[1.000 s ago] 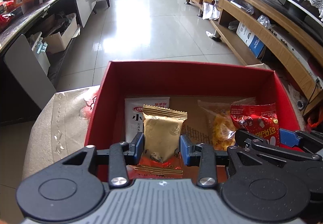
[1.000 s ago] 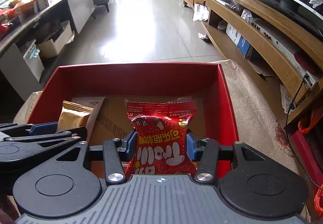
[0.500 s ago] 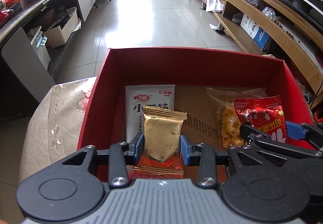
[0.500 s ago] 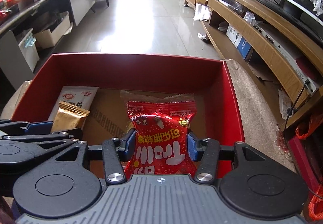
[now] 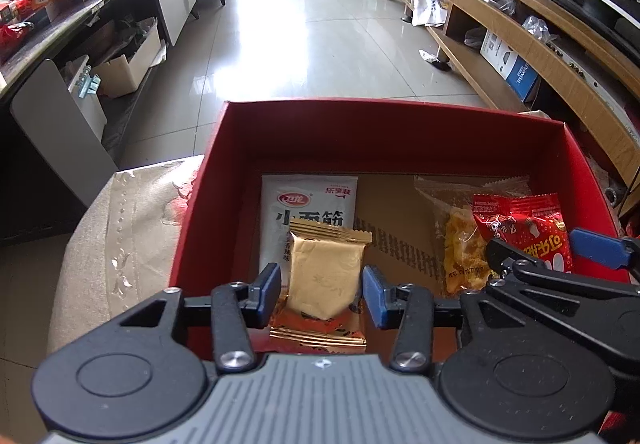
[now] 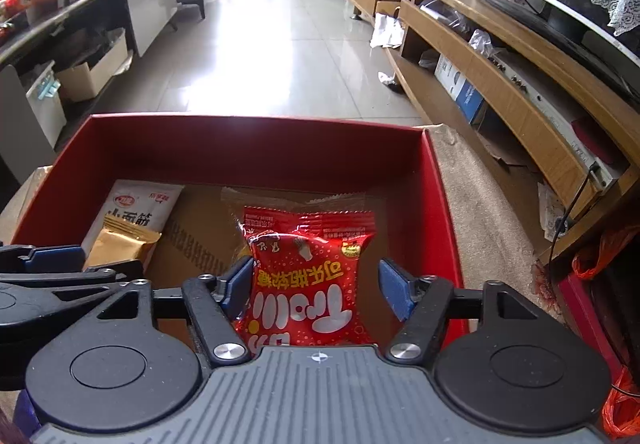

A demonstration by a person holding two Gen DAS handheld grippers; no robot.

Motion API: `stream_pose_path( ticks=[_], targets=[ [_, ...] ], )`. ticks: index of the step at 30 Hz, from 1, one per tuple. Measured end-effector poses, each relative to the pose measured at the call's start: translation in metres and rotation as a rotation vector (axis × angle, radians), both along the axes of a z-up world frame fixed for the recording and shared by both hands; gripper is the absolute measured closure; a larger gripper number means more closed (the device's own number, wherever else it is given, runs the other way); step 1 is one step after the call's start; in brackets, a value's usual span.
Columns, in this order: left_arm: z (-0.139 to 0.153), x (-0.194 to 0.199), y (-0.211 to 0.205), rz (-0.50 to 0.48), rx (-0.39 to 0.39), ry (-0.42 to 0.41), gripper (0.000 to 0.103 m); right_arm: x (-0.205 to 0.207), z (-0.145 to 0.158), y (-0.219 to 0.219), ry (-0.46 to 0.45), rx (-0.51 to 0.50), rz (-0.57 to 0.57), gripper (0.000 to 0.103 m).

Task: Organize snacks
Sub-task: 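Lower both snacks into the red box and open both grippers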

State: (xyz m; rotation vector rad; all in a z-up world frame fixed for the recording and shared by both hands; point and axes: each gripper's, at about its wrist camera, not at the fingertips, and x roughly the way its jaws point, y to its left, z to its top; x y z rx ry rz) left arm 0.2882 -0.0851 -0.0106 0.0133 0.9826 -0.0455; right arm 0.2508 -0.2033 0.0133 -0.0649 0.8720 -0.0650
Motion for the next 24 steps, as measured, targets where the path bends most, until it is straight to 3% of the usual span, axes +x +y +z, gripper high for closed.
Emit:
stream_pose_path(
  ticks=[10, 24],
  targets=[
    [0.01, -0.003, 0.007, 0.01, -0.012, -0.017, 0.055, -0.001, 0.006, -0.004, -0.022, 0.01, -0.008, 0.018],
    [0.031, -0.017, 0.012, 0.016, -0.051, -0.048, 0.05, -0.013, 0.024, -0.006, -0.06, 0.021, -0.019, 0.017]
  ],
)
